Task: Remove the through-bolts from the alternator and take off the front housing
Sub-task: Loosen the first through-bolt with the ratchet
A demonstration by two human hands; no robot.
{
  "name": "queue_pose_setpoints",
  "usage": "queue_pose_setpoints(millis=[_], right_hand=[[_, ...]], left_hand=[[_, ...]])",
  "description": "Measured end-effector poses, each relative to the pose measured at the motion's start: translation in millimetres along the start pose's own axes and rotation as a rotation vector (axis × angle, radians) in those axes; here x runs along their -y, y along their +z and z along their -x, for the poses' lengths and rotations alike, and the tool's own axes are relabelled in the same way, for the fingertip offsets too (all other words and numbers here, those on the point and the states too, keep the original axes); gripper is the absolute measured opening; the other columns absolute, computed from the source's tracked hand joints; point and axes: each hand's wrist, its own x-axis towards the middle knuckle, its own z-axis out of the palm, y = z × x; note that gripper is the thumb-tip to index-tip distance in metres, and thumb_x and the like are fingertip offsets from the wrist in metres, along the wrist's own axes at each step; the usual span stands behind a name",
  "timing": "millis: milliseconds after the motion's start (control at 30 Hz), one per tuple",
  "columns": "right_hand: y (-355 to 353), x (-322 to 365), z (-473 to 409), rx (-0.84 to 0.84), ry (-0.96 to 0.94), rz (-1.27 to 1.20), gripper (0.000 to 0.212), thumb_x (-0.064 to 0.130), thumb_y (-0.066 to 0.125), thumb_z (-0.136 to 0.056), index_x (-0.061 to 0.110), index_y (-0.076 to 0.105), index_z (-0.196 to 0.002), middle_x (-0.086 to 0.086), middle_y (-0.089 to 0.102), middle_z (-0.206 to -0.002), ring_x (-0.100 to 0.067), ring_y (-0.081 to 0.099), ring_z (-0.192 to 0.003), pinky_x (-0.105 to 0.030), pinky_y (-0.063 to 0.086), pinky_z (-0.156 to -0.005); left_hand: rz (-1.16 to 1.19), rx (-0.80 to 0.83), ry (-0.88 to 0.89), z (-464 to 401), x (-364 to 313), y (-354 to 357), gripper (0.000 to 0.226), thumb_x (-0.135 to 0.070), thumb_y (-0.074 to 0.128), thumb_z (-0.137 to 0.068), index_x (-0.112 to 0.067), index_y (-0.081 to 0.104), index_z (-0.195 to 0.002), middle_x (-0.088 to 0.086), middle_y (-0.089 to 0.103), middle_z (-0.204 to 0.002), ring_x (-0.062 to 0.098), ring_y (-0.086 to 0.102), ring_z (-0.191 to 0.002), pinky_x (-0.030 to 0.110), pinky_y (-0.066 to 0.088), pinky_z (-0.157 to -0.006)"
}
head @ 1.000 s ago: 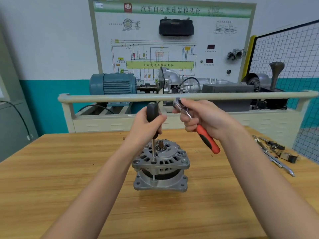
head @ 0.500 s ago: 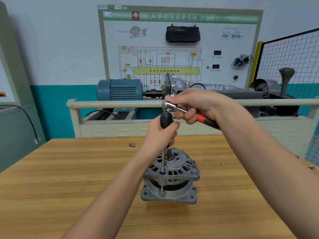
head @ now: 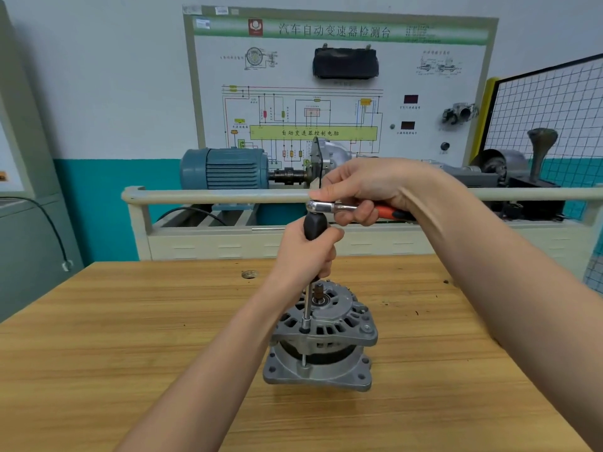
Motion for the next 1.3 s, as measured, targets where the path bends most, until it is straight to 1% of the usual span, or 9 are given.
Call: queue_pose_setpoints(millis=[167, 300, 400, 500, 667, 800, 900, 1000, 1300], right_hand=[[7.5, -0.3, -0.8, -0.136, -0.066, 0.134, 0.028, 0.038, 0.064, -0.086, 0.011, 0.061, -0.083, -0.005, 0.062, -0.056, -0.01, 0.046, -0.038, -0.018, 0.036, -0.037], [21.0, -2.8, 8.5, -0.604, -0.331, 0.213, 0.024, 0.036, 0.061, -0.091, 0.014, 0.07, -0.088, -0.002, 0.072, -0.077, -0.012, 0.067, -0.07, -0.025, 0.053, -0.069], [42.4, -10.1, 33.3, -0.924, -0.731, -0.054, 0.014, 0.017, 0.06, -0.093, 0.014, 0.069, -0.083, 0.004, 0.07, -0.072, -0.01, 0.066, -0.07, -0.027, 0.056, -0.065], [84.8, -34.6, 53.9, -0.726, -0.9, -0.051, 0.018, 0.018, 0.058, -0.09, 0.016, 0.067, -0.075, -0.002, 0.064, -0.063, -0.009, 0.059, -0.055, -0.021, 0.048, -0.05], [97.3, -76.8, 40.4, -0.52, -0.218, -0.184, 0.047, 0.047, 0.073, -0.073, 0.022, 0.063, -0.112, 0.004, 0.073, -0.088, -0.01, 0.069, -0.083, -0.037, 0.056, -0.084], [74.7, -69.9, 18.0, -0.662, -0.675, -0.966, 0.042, 0.022, 0.069, -0.071, 0.013, 0.057, -0.109, -0.002, 0.067, -0.106, -0.019, 0.064, -0.107, -0.034, 0.05, -0.097], [70.5, -50.5, 8.0, -0.613, -0.882, -1.256, 0.012, 0.024, 0.06, -0.083, 0.015, 0.061, -0.075, 0.0, 0.061, -0.067, -0.016, 0.066, -0.078, -0.031, 0.052, -0.083], [79.6, -31.7, 4.5, -0.63, -0.975, -1.219, 0.04, 0.022, 0.059, -0.087, 0.021, 0.05, -0.048, 0.006, 0.039, -0.044, -0.011, 0.045, -0.046, -0.027, 0.049, -0.065], [114.4, -23.5, 8.6, -0.877, -1.252, -0.742, 0.038, 0.012, 0.056, -0.083, 0.022, 0.047, -0.048, 0.013, 0.04, -0.044, -0.01, 0.033, -0.041, -0.034, 0.032, -0.048]], left_hand=[[0.018, -0.03, -0.008, -1.5, 1.7, -2.0, 0.031, -0.009, 0.057, -0.091, -0.018, 0.039, -0.067, -0.007, 0.03, -0.047, 0.009, 0.025, -0.04, 0.022, 0.024, -0.039], [0.019, -0.091, -0.004, -3.4, 3.6, -6.1, 0.033, -0.01, 0.057, -0.091, -0.018, 0.037, -0.066, -0.006, 0.032, -0.048, 0.009, 0.026, -0.04, 0.022, 0.025, -0.039], [0.038, -0.15, 0.008, -4.1, 6.2, -10.3, 0.031, -0.007, 0.056, -0.09, -0.017, 0.037, -0.067, -0.006, 0.033, -0.048, 0.01, 0.026, -0.041, 0.023, 0.023, -0.04], [0.05, -0.211, 0.019, -5.0, 6.6, -13.5, 0.028, -0.004, 0.056, -0.089, -0.015, 0.04, -0.07, -0.005, 0.036, -0.047, 0.013, 0.028, -0.044, 0.023, 0.026, -0.042], [0.091, -0.225, 0.009, -3.3, 6.0, -16.6, 0.029, -0.006, 0.055, -0.092, -0.017, 0.038, -0.071, -0.008, 0.033, -0.046, 0.009, 0.025, -0.04, 0.022, 0.022, -0.04], [0.07, -0.266, 0.011, -5.6, 7.3, -14.0, 0.03, -0.004, 0.053, -0.091, -0.016, 0.037, -0.07, -0.007, 0.033, -0.046, 0.009, 0.025, -0.039, 0.022, 0.021, -0.039], [0.064, -0.307, 0.024, -7.3, 9.2, -11.1, 0.03, -0.003, 0.053, -0.091, -0.015, 0.037, -0.068, -0.008, 0.034, -0.044, 0.007, 0.026, -0.036, 0.018, 0.023, -0.036], [0.035, -0.36, 0.055, -8.0, 11.5, -9.1, 0.033, -0.002, 0.054, -0.089, -0.016, 0.035, -0.065, -0.008, 0.033, -0.044, 0.008, 0.027, -0.037, 0.018, 0.024, -0.037], [-0.042, -0.309, 0.143, -3.8, 9.9, -1.0, 0.027, -0.012, 0.061, -0.085, -0.011, 0.04, -0.067, 0.009, 0.035, -0.059, 0.019, 0.032, -0.056, 0.032, 0.03, -0.052]])
